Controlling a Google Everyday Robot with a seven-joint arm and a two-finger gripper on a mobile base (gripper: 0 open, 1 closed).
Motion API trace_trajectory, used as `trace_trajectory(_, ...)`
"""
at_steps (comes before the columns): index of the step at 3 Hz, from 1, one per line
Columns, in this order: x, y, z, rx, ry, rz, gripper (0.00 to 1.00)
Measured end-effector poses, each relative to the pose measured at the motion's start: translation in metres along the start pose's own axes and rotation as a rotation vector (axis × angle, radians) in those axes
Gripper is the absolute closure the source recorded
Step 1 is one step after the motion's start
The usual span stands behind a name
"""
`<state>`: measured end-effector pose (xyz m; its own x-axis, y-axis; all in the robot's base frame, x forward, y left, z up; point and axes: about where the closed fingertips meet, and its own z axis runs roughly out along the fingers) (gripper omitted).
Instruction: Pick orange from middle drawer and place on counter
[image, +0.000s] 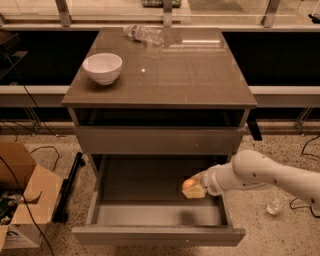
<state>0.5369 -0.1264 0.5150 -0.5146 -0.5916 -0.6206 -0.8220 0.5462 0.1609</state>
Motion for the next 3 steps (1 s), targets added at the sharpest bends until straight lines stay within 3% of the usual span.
trace_trajectory(2,-0.047,0.022,-0.122,0.155,-0.061,-0.218,1.0)
trace_trajectory(3,-0.078,0.027,-0.179,0.216,-0.133,-0.331,1.0)
